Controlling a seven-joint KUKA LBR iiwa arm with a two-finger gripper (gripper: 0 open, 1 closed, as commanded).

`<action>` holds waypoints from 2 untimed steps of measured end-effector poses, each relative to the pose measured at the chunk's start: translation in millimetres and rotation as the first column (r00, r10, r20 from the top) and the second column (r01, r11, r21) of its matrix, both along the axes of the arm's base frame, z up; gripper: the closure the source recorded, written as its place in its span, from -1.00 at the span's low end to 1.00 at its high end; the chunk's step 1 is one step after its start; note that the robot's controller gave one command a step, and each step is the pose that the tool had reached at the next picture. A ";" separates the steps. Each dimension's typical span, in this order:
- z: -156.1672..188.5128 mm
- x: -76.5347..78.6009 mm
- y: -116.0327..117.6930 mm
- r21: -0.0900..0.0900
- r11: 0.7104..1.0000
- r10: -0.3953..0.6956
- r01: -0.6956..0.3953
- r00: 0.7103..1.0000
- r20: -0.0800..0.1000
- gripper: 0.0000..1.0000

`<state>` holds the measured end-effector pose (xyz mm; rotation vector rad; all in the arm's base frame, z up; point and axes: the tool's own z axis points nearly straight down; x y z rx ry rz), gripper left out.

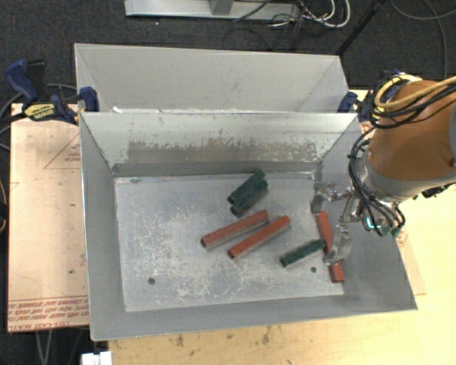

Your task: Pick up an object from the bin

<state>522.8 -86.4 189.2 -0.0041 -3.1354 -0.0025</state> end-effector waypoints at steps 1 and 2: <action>-123.5 -10.1 -2.4 0.002 0.989 0.148 -0.148 0.989 0.000 -1.00; -119.3 -7.7 -2.5 -0.001 0.989 0.150 -0.150 0.989 0.007 1.00</action>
Offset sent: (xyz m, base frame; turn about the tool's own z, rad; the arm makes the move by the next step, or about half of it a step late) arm -0.0083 -0.0036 -0.1192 -0.1497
